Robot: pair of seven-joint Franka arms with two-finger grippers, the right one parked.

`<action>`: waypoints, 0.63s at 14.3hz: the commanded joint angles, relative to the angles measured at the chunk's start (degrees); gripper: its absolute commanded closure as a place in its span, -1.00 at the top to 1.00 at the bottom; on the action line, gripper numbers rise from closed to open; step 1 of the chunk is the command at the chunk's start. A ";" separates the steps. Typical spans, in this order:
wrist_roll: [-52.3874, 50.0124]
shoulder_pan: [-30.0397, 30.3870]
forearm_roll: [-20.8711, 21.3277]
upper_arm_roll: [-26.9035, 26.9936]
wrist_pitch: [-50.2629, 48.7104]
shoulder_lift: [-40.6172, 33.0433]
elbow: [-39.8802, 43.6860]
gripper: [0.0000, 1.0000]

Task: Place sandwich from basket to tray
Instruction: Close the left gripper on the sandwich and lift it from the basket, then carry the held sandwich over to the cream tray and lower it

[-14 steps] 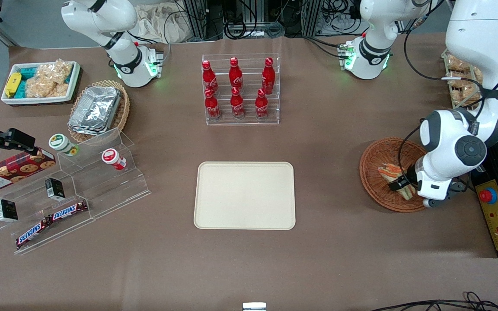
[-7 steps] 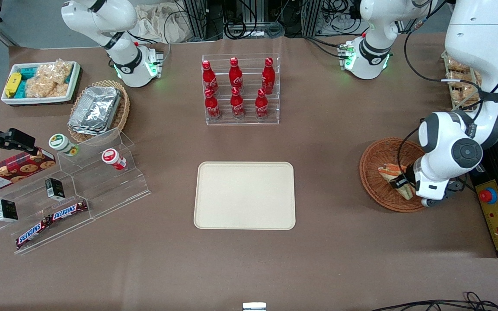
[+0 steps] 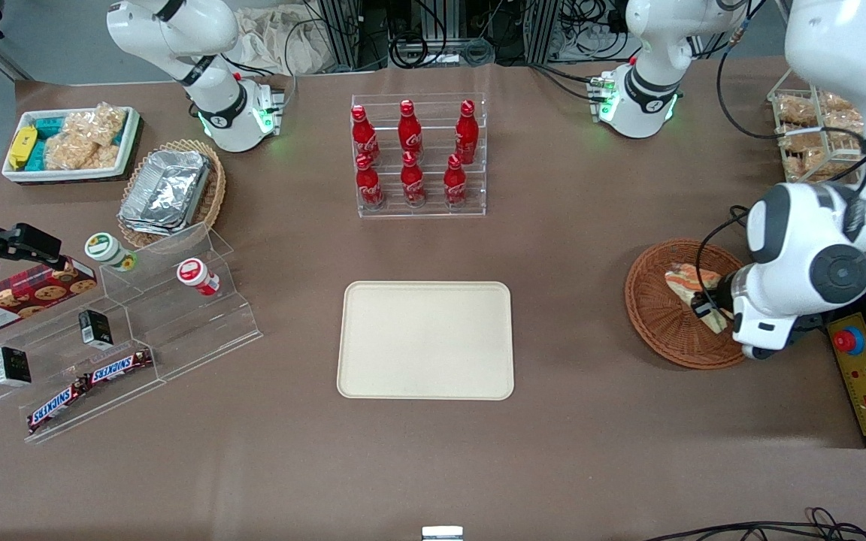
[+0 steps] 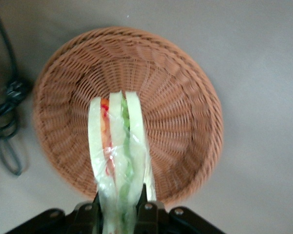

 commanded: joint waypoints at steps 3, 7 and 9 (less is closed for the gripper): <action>9.71 0.12 -0.56 -2.50 -17.37 -1.43 17.94 -1.00; 16.84 -0.32 -1.62 -5.74 -16.95 -1.43 19.45 -1.00; 16.86 -1.02 -1.79 -8.81 -14.15 -0.99 19.54 -1.00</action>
